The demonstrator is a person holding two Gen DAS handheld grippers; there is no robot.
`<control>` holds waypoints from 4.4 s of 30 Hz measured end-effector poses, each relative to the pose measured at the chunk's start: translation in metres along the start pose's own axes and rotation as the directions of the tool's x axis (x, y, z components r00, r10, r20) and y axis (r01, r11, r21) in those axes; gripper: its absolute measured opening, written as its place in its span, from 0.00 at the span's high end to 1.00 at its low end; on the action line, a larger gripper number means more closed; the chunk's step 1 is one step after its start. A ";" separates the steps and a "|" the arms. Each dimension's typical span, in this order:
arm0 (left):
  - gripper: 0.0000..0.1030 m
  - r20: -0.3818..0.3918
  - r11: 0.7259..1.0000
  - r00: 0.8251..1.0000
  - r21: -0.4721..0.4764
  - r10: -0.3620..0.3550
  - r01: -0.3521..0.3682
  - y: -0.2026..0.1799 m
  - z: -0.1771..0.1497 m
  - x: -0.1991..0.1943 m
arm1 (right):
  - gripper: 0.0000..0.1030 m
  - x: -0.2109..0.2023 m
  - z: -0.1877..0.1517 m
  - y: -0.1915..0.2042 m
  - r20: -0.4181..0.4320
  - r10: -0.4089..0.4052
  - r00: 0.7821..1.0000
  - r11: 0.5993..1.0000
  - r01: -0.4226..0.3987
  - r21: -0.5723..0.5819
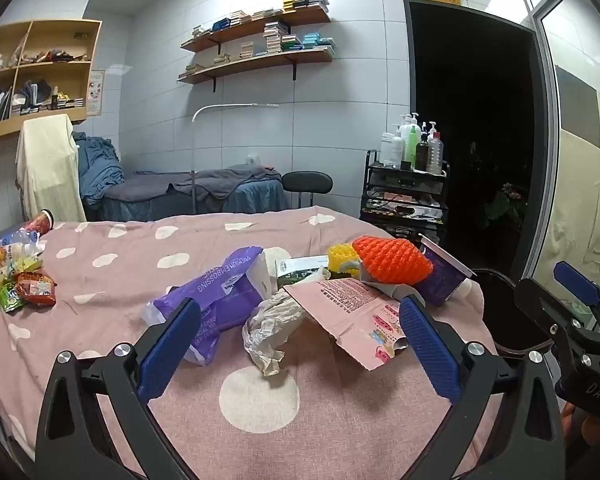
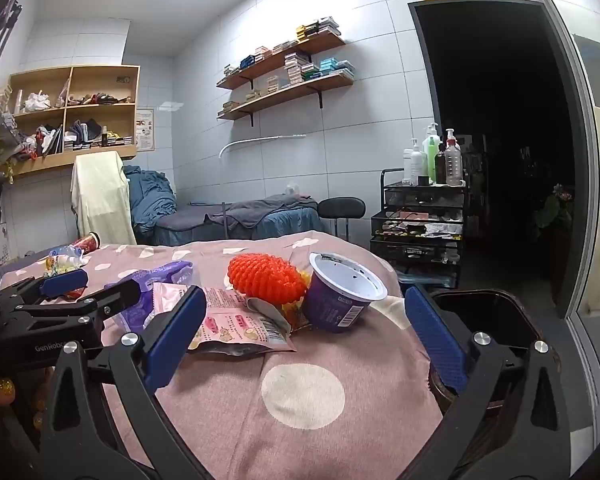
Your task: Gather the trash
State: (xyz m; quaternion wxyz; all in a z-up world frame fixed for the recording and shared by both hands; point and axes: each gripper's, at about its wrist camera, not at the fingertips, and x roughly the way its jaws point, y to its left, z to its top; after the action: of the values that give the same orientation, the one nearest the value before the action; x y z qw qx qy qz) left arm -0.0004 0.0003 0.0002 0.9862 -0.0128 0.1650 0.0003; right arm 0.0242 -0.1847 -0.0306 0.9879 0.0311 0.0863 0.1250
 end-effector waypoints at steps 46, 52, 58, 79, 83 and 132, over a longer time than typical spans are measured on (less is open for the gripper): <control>0.05 0.010 1.000 1.000 0.020 -0.009 0.009 -0.006 -0.002 0.001 | 0.04 -0.001 -0.001 0.005 0.001 0.013 1.000 1.000 -0.013 -0.006; 0.05 0.008 1.000 1.000 0.021 -0.010 0.010 -0.007 -0.001 0.001 | 0.04 0.000 -0.002 0.005 -0.004 0.019 1.000 1.000 -0.019 -0.002; 0.05 0.004 1.000 1.000 0.020 -0.009 0.009 -0.008 -0.001 0.001 | 0.04 -0.001 -0.002 0.005 -0.004 0.021 1.000 1.000 -0.021 -0.001; 0.05 -0.016 1.000 1.000 0.013 -0.015 0.015 -0.002 -0.007 0.005 | 0.04 0.003 -0.004 0.005 -0.022 0.025 0.999 1.000 -0.025 0.004; 0.05 -0.018 1.000 1.000 0.014 -0.016 0.016 -0.002 -0.008 0.005 | 0.04 0.003 -0.004 0.005 -0.022 0.025 0.999 1.000 -0.025 0.003; 0.19 -0.449 0.880 0.885 0.361 -0.125 0.307 -0.081 0.049 0.147 | 0.05 0.107 -0.009 -0.101 -0.317 0.060 0.947 0.944 0.049 0.325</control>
State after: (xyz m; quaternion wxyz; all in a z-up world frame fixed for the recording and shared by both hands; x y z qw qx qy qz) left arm 0.1549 -0.0798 0.0012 0.9012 0.1823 0.3631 -0.1507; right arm 0.1487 -0.2551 -0.0649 0.9410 0.1749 0.2660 0.1150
